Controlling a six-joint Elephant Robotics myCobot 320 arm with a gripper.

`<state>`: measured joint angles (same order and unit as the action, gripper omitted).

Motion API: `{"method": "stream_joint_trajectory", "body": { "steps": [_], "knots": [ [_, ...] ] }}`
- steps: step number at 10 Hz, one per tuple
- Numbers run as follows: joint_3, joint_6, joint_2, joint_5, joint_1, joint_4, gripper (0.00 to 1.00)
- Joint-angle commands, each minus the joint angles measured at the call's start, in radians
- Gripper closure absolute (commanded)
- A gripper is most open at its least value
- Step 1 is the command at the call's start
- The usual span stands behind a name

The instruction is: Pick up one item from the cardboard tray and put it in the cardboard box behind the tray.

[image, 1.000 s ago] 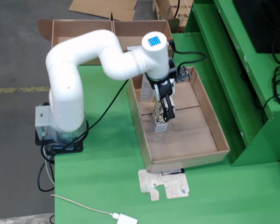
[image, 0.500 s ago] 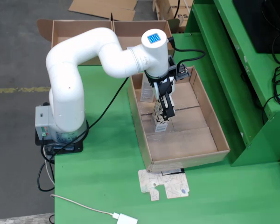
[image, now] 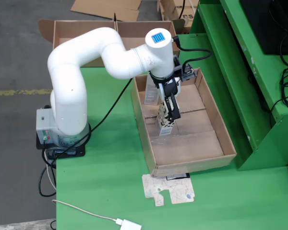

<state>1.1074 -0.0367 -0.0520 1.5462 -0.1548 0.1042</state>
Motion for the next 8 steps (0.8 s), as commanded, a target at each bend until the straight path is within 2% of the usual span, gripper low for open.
{"method": "stream_joint_trajectory", "body": {
  "steps": [1, 8],
  "knots": [
    [-0.144, 0.008, -0.082, 0.01, 0.001, 0.009, 0.0],
    [-0.276, 0.03, -0.184, 0.019, 0.002, 0.058, 0.0]
  ]
}}
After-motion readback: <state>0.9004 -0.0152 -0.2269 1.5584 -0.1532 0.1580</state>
